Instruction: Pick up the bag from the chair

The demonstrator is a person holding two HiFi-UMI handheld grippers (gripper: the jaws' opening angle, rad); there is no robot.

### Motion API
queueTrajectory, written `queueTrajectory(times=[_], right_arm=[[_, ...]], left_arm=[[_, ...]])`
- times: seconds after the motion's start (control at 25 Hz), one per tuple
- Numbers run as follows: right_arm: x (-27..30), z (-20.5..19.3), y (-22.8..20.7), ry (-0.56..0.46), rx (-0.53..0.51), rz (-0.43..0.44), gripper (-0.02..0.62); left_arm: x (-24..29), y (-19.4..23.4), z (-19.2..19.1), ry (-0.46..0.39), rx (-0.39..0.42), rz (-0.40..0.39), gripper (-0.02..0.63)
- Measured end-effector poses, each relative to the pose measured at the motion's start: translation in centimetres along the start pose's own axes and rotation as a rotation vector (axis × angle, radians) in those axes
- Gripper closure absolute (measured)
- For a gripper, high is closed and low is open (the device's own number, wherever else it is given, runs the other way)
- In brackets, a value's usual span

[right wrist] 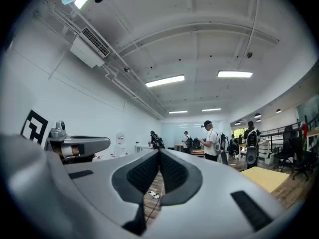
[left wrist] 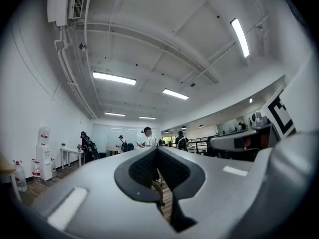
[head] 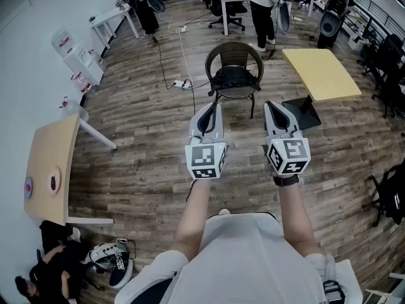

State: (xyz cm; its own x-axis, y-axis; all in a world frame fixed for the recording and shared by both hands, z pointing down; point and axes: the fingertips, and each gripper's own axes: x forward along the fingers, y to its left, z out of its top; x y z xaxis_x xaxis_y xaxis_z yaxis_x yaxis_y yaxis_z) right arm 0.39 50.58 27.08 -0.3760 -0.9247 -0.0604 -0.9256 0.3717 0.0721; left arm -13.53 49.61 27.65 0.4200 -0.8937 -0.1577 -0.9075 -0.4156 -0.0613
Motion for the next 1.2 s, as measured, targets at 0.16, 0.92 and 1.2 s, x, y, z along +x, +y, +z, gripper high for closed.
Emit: queueTrajectory(times=[0.16,0.92,1.2], right_arm=[[0.9,-0.6,1.8,0.006,-0.007,-0.012,0.583],[7.5,-6.8,0.7,0.015,0.189,-0.014,0.583],[15.2,-7.9,-4.9,0.016,0.214,0.012,0.583]], left_arm=[[-0.9,2.1,-0.9,0.011,-0.013,-0.007,0.6],[4.0,4.3,-6.8,0.06,-0.102,-0.068,0.6],[13.1,5.1,-7.4,0.038,-0.081,-0.077,0.6]])
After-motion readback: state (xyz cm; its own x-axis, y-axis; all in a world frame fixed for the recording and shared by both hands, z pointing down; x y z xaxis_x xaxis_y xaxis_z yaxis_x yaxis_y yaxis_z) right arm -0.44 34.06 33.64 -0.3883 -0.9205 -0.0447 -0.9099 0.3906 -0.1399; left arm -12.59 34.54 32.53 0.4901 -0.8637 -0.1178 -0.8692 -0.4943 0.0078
